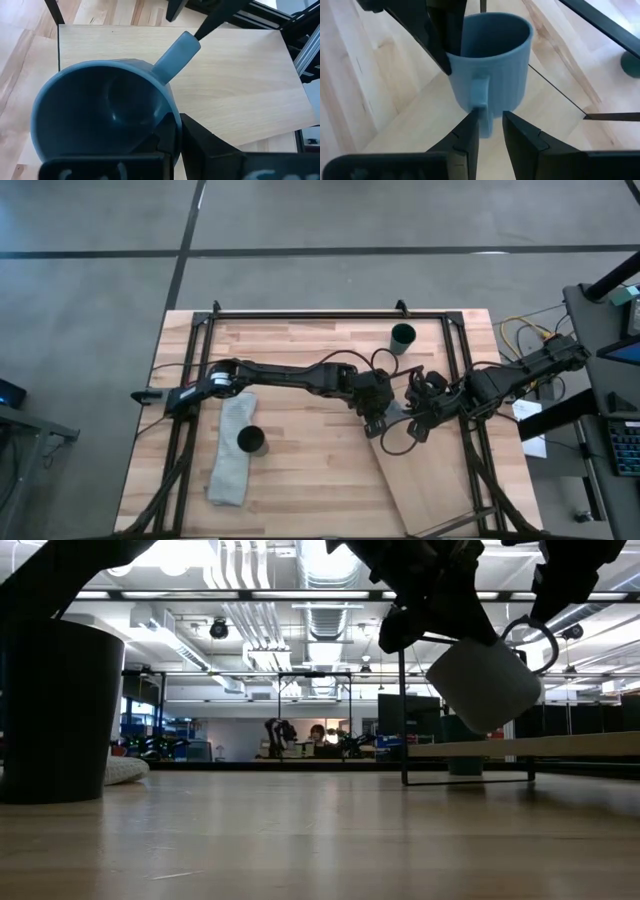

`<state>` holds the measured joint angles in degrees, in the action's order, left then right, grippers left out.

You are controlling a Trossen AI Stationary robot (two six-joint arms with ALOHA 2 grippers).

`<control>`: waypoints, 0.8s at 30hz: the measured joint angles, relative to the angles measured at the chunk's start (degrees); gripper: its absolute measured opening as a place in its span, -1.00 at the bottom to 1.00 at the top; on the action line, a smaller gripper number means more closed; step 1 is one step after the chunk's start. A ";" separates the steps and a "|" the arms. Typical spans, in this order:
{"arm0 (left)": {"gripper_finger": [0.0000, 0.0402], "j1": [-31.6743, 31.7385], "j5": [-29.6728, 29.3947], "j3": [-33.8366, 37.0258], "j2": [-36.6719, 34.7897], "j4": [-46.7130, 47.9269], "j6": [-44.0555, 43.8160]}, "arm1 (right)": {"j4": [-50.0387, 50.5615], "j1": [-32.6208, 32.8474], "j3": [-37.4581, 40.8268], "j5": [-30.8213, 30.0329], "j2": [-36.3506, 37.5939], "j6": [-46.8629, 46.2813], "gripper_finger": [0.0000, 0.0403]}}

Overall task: Stack small to large cups/mugs on shelf
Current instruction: Put the blue mug on the shelf

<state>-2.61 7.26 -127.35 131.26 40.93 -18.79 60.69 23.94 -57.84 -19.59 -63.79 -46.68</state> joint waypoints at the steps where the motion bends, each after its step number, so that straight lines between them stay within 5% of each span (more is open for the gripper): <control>1: -1.00 0.00 0.00 0.00 0.00 -0.02 0.02 | -0.05 0.01 0.00 0.00 0.00 -0.06 -0.59; 24: -1.00 0.31 0.15 0.09 -0.05 0.06 -0.08 | -1.36 0.04 0.11 1.65 -1.14 -2.57 -0.59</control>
<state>-2.31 7.42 -127.26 131.22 40.98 -18.87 59.33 23.99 -57.74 -17.94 -64.93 -49.25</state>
